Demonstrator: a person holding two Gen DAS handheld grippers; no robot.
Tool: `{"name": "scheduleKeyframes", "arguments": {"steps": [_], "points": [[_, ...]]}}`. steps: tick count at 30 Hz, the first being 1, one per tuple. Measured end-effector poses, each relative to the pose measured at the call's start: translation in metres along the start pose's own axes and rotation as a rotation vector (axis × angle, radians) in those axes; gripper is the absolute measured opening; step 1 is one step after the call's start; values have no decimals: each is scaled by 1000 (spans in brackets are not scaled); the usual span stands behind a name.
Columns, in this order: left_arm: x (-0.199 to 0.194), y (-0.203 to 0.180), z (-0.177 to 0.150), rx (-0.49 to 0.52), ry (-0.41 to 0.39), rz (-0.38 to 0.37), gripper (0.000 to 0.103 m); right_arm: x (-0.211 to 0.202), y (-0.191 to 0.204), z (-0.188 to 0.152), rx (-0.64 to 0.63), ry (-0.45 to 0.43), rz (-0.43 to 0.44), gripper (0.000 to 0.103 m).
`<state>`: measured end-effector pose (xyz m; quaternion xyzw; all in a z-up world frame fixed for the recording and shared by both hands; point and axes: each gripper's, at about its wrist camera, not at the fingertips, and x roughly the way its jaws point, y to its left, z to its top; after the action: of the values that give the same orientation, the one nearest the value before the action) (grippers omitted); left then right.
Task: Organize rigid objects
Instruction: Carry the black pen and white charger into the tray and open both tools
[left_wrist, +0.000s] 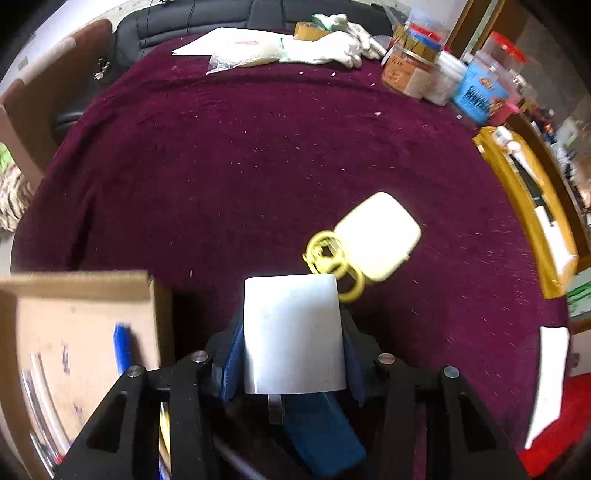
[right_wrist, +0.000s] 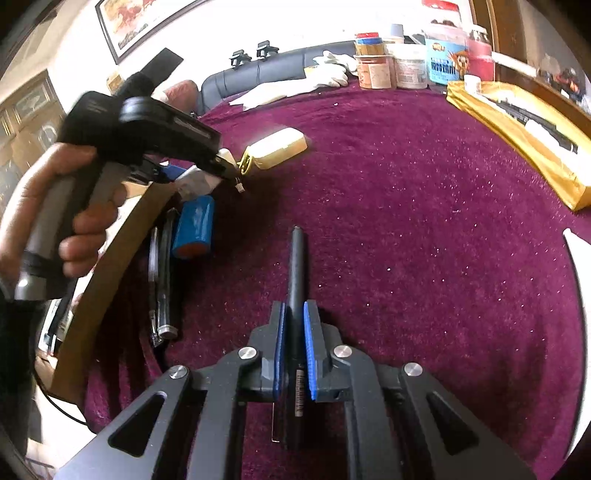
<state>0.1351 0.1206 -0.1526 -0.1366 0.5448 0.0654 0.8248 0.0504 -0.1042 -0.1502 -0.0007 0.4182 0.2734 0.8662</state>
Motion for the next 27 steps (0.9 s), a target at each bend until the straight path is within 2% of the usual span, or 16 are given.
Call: {"name": "scheduleKeyframes", "arguments": {"steps": [7,9,16,21,27], "points": [[-57,1,-52,-20,-55,-146,49,-10,-13,0,74,-43,44,9],[-76,4,-67,-22,-84,-176,49,-13,-14,0,105,-42,79,9],[-141,25,-124,-48,-202,-271,49,-43,26,2,72,-63,197,9],[-171,50,-155,-79,-231,-296,49,-62,66,9,45,-71,338,9],[-181,89,-176,-151,-257,-276,49,-58,119,18,-32,-42,412,9]]}}
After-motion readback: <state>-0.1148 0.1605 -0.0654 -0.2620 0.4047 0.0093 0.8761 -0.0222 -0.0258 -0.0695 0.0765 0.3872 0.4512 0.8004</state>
